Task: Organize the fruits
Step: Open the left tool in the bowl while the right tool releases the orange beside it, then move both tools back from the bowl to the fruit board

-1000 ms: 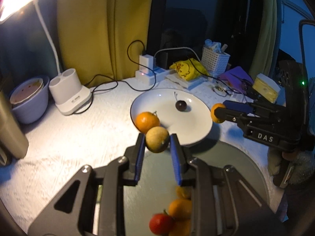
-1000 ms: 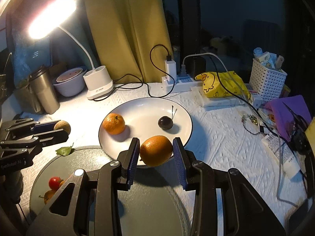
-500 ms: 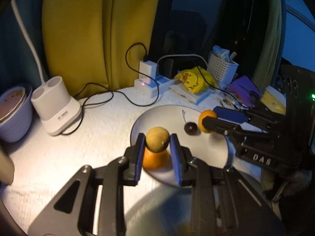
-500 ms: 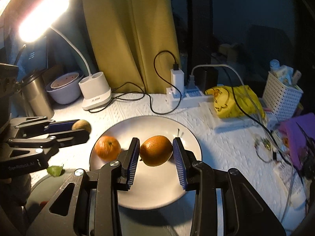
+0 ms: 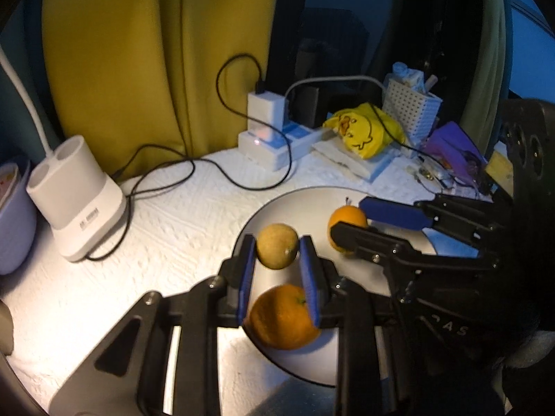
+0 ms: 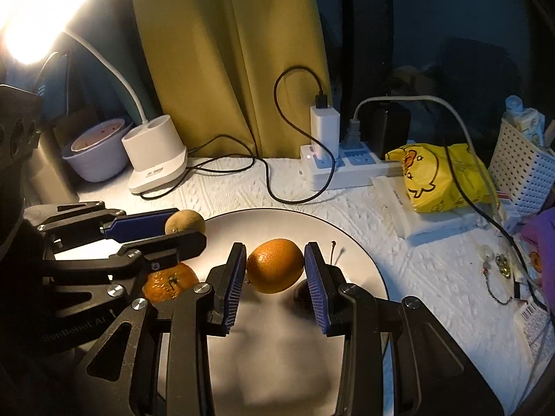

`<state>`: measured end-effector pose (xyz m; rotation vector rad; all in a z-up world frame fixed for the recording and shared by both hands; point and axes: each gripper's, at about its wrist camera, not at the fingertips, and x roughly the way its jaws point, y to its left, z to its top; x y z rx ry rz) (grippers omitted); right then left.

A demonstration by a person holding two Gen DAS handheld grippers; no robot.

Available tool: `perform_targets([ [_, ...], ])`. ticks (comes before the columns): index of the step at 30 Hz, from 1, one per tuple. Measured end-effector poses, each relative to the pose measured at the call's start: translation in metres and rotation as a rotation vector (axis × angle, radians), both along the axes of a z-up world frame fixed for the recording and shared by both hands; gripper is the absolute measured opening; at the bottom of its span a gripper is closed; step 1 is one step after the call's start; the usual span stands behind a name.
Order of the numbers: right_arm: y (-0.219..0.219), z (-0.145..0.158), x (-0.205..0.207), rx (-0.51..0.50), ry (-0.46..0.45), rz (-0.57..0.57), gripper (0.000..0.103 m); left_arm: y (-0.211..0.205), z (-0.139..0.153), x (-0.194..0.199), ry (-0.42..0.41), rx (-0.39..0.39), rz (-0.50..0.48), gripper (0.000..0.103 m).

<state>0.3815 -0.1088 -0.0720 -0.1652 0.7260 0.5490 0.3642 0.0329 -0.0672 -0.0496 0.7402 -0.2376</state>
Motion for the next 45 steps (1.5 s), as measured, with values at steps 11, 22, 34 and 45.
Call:
perform_targets([
  [11,0.0,-0.005,0.005,0.001,0.016,-0.018,0.037,0.003,-0.003,0.004,0.039,-0.002,0.036,0.028],
  [22,-0.011,0.012,-0.011,0.018,-0.018,-0.043,0.037,-0.001,0.022,-0.015,-0.02,0.009,0.043,0.045],
  [34,-0.02,0.04,-0.048,0.031,-0.055,-0.039,0.037,-0.002,0.046,-0.057,-0.071,0.016,0.058,0.046],
  [45,-0.026,0.057,-0.089,0.043,-0.08,-0.026,0.037,-0.006,0.066,-0.103,-0.114,0.042,0.068,0.046],
])
